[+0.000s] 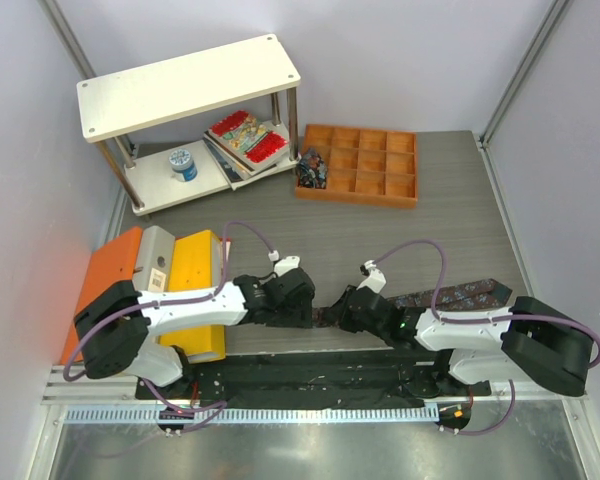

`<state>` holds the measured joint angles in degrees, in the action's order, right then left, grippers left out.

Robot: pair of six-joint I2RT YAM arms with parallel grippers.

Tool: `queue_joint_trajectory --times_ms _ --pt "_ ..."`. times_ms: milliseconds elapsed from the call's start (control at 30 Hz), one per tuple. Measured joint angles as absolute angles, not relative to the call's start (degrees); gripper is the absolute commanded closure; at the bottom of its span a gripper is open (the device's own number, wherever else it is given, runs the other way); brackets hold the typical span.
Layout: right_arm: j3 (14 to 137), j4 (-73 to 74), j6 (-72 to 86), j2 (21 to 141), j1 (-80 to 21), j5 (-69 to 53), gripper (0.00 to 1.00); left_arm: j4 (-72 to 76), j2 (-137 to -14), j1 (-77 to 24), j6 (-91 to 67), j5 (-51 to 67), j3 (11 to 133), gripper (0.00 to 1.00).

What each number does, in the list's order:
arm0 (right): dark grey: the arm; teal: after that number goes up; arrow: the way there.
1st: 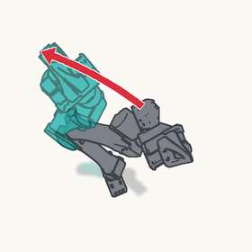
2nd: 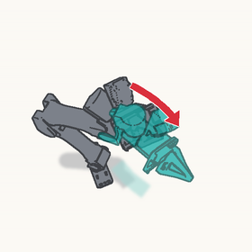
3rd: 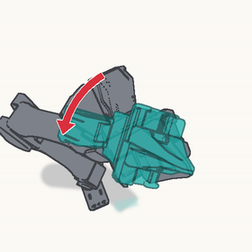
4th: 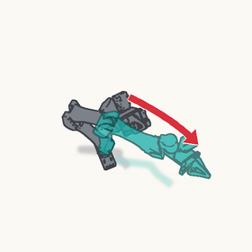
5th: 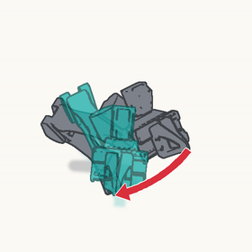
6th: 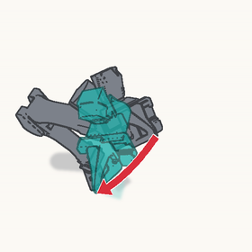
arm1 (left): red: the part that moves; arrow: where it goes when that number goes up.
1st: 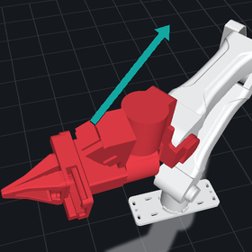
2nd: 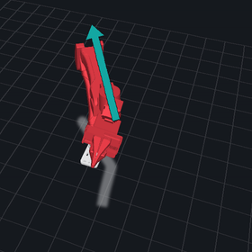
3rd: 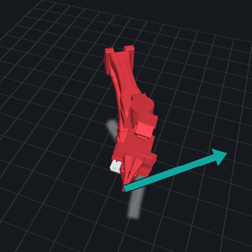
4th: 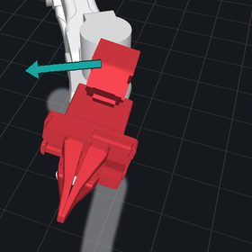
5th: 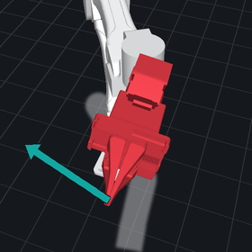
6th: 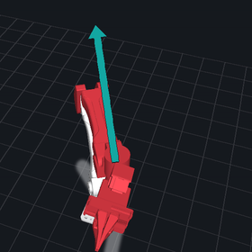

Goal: Roll the ties
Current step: Roll the tie at the center of the board.

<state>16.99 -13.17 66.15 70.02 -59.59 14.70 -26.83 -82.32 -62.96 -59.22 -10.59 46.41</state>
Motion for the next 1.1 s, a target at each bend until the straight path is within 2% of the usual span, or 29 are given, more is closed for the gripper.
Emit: queue_joint_trajectory --times_ms 133,233,567,767,867,900,933,967,1100 --pt "17.0 -13.4 66.2 70.1 -59.6 14.9 0.99 -23.2 -79.1 -63.3 -60.8 -11.4 43.4 0.33" --pt "16.8 -13.8 66.1 70.1 -59.6 14.9 0.99 -22.2 -78.0 -63.3 -61.3 -12.0 42.3 0.35" --pt "16.3 -14.7 66.2 70.1 -59.6 14.9 0.99 -14.2 -83.8 -63.2 -62.6 -12.5 40.9 0.40" --pt "15.9 -15.3 66.3 70.1 -59.6 14.9 0.99 -11.3 -84.4 -62.7 -63.3 -12.4 40.1 0.56" --pt "15.9 -15.3 66.3 70.3 -59.6 14.9 0.99 -8.3 -84.4 -62.4 -64.3 -12.4 38.5 0.77" --pt "16.0 -15.6 66.4 70.5 -59.6 14.9 0.99 -7.4 -84.4 -62.3 -64.6 -12.3 38.0 0.89" --pt "16.0 -16.2 66.4 70.9 -59.6 14.8 0.99 -6.2 -84.4 -62.2 -64.7 -12.2 37.4 0.97" --pt "16.0 -16.5 66.5 71.3 -59.6 14.8 0.99 -5.8 -84.4 -62.2 -65.2 -12.1 37.2 1.00" --pt "16.2 -17.4 66.6 72.2 -59.6 14.7 0.99 -5.4 -84.4 -62.1 -65.3 -12.1 37.1 1.00"
